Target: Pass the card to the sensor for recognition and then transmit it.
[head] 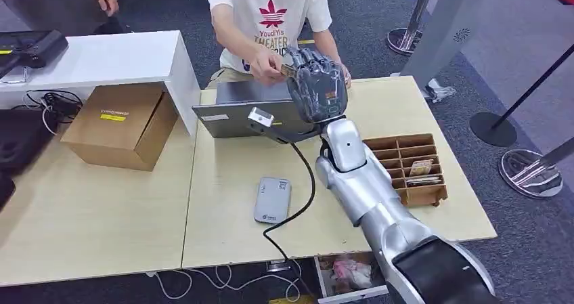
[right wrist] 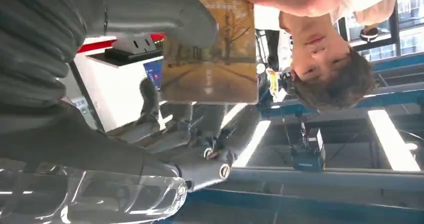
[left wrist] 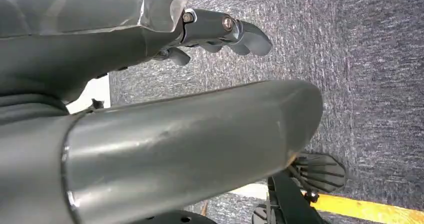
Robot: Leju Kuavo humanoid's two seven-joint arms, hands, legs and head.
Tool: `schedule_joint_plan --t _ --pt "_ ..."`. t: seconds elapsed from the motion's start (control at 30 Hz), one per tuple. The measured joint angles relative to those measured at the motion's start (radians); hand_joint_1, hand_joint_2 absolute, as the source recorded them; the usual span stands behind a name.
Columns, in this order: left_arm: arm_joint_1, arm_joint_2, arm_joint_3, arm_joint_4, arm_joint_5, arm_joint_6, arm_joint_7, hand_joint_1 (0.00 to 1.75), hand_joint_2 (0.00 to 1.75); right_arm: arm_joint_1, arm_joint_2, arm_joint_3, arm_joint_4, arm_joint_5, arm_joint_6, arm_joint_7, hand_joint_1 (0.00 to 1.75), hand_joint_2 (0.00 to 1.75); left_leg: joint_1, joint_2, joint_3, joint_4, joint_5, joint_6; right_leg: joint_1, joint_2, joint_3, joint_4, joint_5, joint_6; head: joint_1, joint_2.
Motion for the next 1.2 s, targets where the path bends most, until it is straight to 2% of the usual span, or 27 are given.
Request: schedule_joint_plan --t 0.13,0.17,0.73,1.2 --pt "0.0 0.0 0.0 0.0 0.0 0.0 0.0 0.0 0.0 0.0 0.0 -0.002 0.0 0.013 0.0 0.004 0.0 1.75 0.0 0.0 0.0 0.0 0.0 0.0 0.0 0.0 0.0 0.0 0.0 0.0 0.0 0.0" --pt "0.0 0.0 0.0 0.0 0.0 0.0 0.0 0.0 0.0 0.0 0.0 -0.004 0.0 0.017 0.0 0.005 0.0 0.0 0.0 0.0 0.0 0.0 0.0 0.0 0.0 0.0 0.0 0.0 0.0 0.0 0.0 0.0" --pt "0.002 -0.003 0.001 0.0 0.003 -0.001 -0.005 0.0 0.0 0.021 -0.005 -0.055 -0.044 0.0 0.0 -0.034 0.0 0.0 0.0 0.0 0.0 0.0 0.0 0.0 0.0 0.0 0.0 0.0 0.0 0.0 0.0 0.0" --pt "0.008 -0.007 0.003 0.0 0.0 -0.002 -0.008 0.0 0.0 0.078 -0.059 -0.179 -0.076 0.029 0.0 -0.013 0.0 0.0 0.0 0.0 0.0 0.0 0.0 0.0 0.0 0.0 0.0 0.0 0.0 0.0 0.0 0.0"
